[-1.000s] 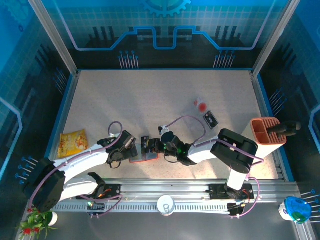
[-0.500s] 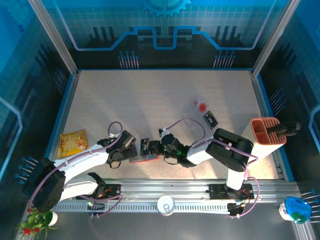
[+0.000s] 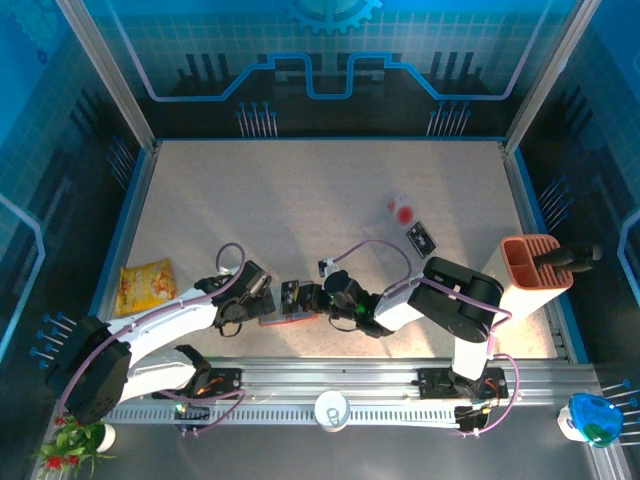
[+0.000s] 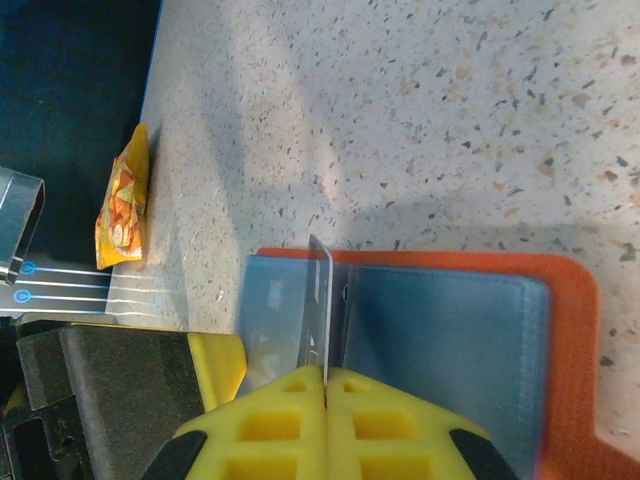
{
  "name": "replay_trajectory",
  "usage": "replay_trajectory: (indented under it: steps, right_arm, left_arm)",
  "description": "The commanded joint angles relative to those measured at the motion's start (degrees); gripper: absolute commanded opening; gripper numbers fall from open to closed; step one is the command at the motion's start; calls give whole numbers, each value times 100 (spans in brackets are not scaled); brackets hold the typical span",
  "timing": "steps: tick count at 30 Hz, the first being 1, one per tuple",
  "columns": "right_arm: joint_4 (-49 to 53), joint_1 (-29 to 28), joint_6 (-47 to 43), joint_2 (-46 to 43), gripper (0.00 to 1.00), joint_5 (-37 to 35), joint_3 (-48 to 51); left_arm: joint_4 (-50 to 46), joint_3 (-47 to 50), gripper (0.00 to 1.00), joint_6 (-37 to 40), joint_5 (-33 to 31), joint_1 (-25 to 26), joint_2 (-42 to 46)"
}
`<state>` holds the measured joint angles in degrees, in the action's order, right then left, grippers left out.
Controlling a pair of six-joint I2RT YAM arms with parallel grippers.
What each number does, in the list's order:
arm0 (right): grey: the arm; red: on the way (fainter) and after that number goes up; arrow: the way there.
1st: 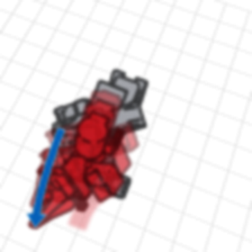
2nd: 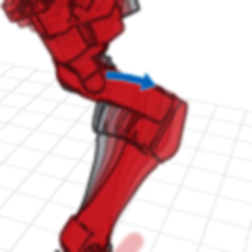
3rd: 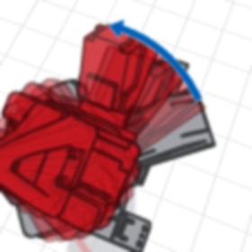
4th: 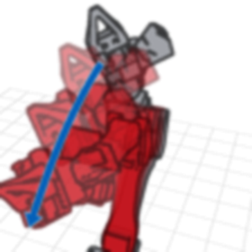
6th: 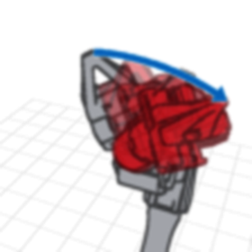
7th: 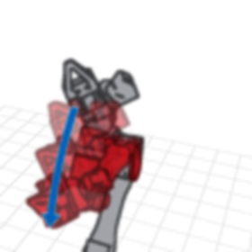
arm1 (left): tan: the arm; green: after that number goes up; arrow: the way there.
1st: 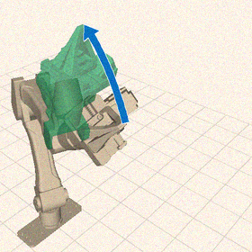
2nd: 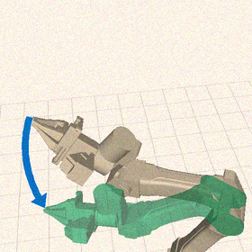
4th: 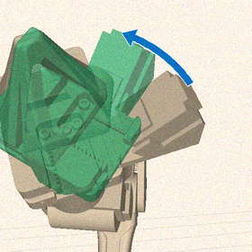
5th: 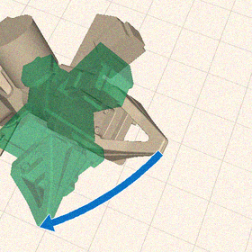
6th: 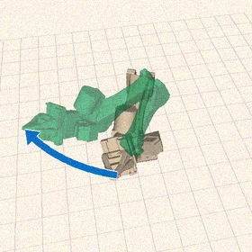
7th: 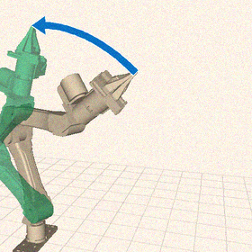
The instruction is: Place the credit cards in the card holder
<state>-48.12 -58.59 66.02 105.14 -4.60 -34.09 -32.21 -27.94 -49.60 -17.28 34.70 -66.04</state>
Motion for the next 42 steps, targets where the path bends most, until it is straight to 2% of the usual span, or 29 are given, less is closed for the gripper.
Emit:
replay_trajectory:
  steps: [1,23,36,37,39,42]
  right_arm:
    - [11,-92,23,111,0,59,119]
    - [827,-89,279,199,0,450,6]
    - [1510,-75,-2,650,0,1035,-689]
    - [1552,-53,-47,634,3,1097,-713]
    - [1662,38,-188,526,18,1232,-740]
    - [2039,185,-525,201,35,1410,-828]
  left_arm:
    - [-176,104,99,-43,84,-28,-100]
    - [-163,95,99,-43,83,-28,-112]
    - [-172,70,99,-8,82,-31,-101]
    - [-188,55,99,14,68,-31,-85]
    - [-320,-51,99,85,38,-29,18]
    - [-609,-231,99,133,-63,-55,324]
